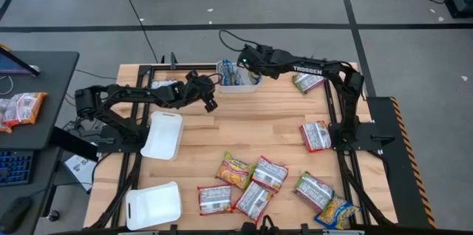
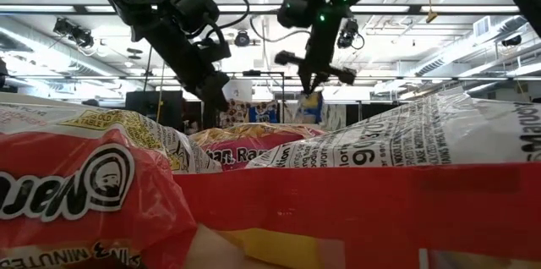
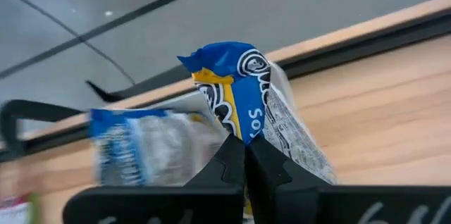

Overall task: Sort Maruchan noodles
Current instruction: Put the blue noodle pack into the top white bin

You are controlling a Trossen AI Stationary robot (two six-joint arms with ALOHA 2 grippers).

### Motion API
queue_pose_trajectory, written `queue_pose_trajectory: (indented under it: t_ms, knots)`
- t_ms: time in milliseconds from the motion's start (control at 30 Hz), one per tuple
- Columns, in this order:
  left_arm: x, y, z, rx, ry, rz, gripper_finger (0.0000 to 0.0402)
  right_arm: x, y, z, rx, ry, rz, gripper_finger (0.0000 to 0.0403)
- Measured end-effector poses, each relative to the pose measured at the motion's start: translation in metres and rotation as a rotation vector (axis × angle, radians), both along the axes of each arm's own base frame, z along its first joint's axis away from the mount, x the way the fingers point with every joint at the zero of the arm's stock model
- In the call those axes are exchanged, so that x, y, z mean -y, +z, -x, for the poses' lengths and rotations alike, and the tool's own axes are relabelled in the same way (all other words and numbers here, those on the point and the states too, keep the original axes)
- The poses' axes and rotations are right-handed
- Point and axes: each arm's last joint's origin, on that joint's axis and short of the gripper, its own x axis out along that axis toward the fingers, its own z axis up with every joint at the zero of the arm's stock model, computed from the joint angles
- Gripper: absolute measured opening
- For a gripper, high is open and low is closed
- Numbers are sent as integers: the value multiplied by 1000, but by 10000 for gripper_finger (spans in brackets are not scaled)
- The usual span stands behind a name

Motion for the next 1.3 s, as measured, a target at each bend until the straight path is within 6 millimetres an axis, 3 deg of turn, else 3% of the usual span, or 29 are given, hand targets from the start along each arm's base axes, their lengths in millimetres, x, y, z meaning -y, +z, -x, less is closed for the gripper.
queue_pose_trajectory:
  t_ms: [600, 933, 1300]
  knots:
    - [1, 0, -2, 8, -60, 22, 151, 8, -6, 11, -167, 161, -33, 12]
    - [1, 0, -1, -4, -66, 18, 151, 12, -13, 28, -298, 348, -182, 102]
    - [1, 0, -1, -1, -67, 17, 151, 24, 50, 20, -300, 455, 123, 201]
